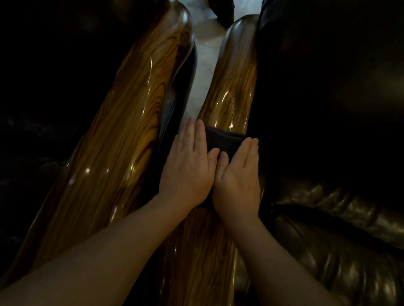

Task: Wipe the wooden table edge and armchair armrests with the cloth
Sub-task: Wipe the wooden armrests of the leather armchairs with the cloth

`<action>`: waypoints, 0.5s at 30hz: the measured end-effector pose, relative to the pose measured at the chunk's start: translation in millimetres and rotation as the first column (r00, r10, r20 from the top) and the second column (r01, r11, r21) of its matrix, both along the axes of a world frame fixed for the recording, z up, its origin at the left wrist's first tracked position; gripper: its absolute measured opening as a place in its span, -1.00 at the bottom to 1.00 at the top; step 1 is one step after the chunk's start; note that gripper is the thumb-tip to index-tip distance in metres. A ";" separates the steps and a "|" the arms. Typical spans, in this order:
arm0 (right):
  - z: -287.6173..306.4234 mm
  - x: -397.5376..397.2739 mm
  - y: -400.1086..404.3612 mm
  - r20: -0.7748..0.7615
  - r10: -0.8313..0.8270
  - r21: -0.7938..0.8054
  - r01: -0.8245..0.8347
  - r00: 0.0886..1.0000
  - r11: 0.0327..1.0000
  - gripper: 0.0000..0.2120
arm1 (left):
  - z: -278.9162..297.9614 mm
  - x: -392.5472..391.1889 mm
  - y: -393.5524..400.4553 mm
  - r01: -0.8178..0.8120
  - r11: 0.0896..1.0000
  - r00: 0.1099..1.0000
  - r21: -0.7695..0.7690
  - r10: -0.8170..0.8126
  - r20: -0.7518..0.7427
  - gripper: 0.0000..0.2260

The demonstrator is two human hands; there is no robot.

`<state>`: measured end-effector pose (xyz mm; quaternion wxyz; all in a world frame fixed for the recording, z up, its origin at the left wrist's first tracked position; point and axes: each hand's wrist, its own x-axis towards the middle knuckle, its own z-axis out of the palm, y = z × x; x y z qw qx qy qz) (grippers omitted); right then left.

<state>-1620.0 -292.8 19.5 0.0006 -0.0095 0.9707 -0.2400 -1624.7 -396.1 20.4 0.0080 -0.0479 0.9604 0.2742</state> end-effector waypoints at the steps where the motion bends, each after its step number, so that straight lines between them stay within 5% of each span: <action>1: -1.6 8.5 0.8 0.000 0.001 0.022 -0.001 1.000 1.000 -0.40 | -0.7 10.0 1.1 0.004 0.999 1.000 -0.032 -0.004 -0.011 -0.44; 15: -16.3 98.3 11.7 -0.006 0.000 0.110 0.001 1.000 0.994 -0.38 | -21.8 107.9 11.7 -0.025 0.996 0.999 -0.086 0.021 -0.045 -0.44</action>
